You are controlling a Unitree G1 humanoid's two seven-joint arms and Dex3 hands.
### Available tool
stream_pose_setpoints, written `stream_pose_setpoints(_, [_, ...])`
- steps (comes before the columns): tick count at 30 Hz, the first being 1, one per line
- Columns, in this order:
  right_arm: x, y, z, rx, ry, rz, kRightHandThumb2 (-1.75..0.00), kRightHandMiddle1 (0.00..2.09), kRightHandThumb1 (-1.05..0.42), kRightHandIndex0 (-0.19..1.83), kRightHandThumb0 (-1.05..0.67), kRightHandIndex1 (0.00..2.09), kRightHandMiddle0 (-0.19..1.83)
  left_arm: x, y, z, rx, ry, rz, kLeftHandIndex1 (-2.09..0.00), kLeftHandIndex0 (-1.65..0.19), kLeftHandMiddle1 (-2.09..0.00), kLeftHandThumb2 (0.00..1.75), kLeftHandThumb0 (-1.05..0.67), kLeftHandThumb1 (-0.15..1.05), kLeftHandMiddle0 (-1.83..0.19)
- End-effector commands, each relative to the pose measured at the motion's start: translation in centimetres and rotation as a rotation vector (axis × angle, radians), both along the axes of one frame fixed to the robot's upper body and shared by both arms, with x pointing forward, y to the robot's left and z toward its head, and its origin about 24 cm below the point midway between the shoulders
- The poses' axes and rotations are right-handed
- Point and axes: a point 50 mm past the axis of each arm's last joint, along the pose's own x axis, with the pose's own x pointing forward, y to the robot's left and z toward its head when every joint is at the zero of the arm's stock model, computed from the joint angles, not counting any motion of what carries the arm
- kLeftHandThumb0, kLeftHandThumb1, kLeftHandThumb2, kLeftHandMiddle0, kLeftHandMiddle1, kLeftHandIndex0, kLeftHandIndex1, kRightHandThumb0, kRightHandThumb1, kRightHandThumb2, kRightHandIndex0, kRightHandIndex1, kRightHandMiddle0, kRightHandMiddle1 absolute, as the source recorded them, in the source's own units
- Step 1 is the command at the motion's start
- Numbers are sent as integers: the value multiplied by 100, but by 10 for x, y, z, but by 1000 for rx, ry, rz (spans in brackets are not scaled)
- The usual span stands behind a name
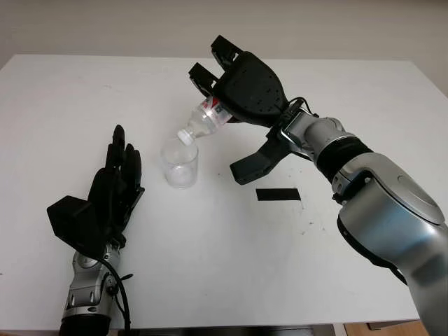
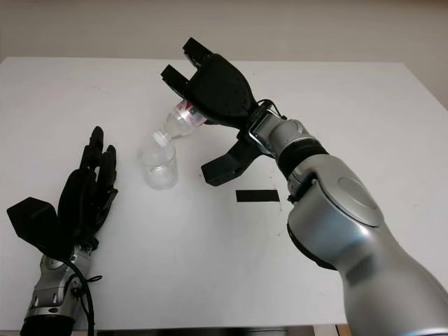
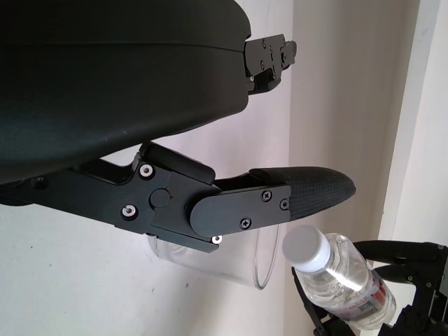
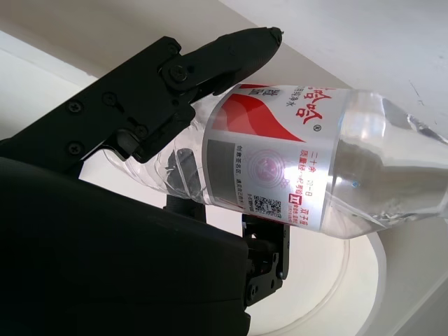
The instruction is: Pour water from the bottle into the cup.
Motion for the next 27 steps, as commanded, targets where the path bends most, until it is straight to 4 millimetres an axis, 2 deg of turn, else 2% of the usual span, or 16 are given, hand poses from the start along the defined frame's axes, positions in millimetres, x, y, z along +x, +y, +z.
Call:
stream_pose_setpoints(1, [1,3,16,38,-25,16,-30,209,-105,102,-52,209,37,1,-1,-1,-2,8,-6,-5,17,-5,55,-77,105,16])
stream_pose_setpoints(7, [1,-1,14,166,68,17,-32,209,-105,100,-50,209,45,1,0,-1,4,9,-7,-5,16,-5,55,-77,105,16])
stream_pose_setpoints(12, [1,-6,13,347,131,3,-38,209,-105,109,-47,209,62,0,1,-1,-6,10,0,-6,16,-6,55,-76,105,15])
stream_pose_setpoints(19, [2,-15,7,535,214,-25,-40,209,-105,109,-49,209,63,-1,1,-1,-7,5,-4,-5,16,-5,54,-76,105,15])
stream_pose_setpoints(22, [2,-19,1,658,273,-20,-40,209,-105,124,-47,209,73,-1,1,-1,0,6,-5,-6,15,-6,55,-76,105,14])
stream_pose_setpoints(27, [0,-28,-11,773,331,-30,-39,209,-105,124,-45,209,73,-4,1,-2,-6,13,-8,-5,16,-5,55,-77,105,15])
